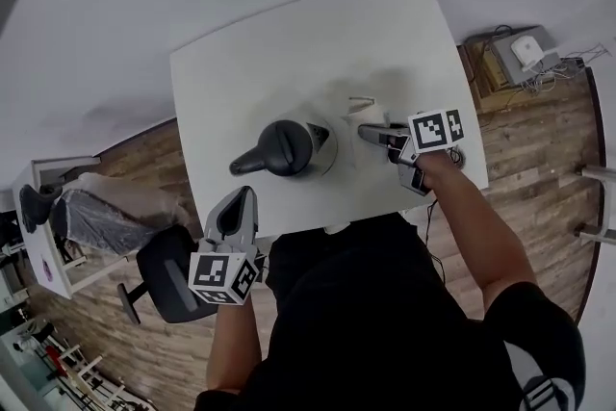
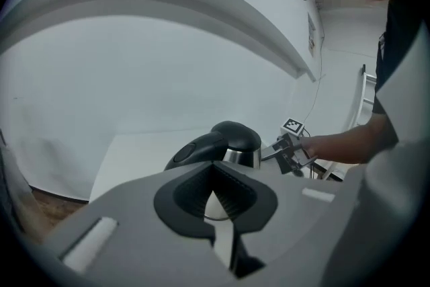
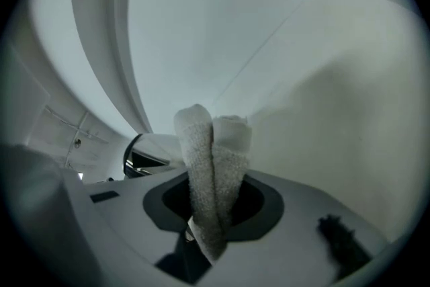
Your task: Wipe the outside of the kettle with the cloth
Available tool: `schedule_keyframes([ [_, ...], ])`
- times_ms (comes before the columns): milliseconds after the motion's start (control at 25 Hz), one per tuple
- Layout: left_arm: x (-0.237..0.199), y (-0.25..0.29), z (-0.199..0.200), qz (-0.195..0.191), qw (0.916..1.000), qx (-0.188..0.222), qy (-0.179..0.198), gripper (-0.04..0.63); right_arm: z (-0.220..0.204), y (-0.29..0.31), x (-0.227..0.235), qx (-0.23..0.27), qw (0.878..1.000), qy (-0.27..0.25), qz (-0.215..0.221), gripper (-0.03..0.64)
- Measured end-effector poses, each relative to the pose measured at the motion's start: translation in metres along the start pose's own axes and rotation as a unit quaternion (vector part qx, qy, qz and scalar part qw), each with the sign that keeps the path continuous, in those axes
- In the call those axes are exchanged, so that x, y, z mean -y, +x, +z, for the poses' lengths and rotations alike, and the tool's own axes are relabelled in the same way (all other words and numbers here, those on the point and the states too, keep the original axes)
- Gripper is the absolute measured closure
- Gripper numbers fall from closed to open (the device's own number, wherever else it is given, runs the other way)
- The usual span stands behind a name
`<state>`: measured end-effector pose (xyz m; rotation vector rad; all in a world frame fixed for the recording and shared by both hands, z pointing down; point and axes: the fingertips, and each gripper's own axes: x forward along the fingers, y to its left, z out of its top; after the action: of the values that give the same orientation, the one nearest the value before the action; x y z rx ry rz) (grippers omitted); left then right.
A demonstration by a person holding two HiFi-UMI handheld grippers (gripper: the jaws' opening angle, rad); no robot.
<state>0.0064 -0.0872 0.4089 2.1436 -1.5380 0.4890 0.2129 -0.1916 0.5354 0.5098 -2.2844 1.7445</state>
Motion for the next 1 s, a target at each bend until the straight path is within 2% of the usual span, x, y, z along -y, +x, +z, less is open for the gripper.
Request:
schedule_keyframes([
  [200,0.001,-0.005,-0.014,0.023,0.9995,-0.017,-0.014,0.589,0.002,0.025,0.024,-0.034,0.999,-0.009,-0.025,0.518],
  [360,0.001,0.001,-0.025,0.016,0.9993,-0.028,-0.018,0.589,-0.005,0.038,0.031,-0.055,0.998,-0.02,-0.039,0.518],
  [520,0.001,0.008,-0.029,0.006,0.9993,-0.038,0.001,0.589,-0.006,0.041,0.033,-0.045,0.998,-0.01,-0.038,0.518],
  [640,0.001,0.013,-0.03,0.001,0.9992,-0.039,0.0,0.589,-0.003,0.041,0.022,-0.044,0.998,-0.02,-0.031,0.518],
  [840,-0.002,0.018,-0.036,-0.004,0.999,-0.044,-0.001,0.589,0.006,0.03,-0.025,-0.063,0.992,-0.112,-0.018,0.518],
  [1000,-0.003,0.022,-0.037,-0.005,0.9991,-0.041,-0.003,0.589,0.017,0.019,-0.057,-0.058,0.989,-0.136,-0.005,0.518],
])
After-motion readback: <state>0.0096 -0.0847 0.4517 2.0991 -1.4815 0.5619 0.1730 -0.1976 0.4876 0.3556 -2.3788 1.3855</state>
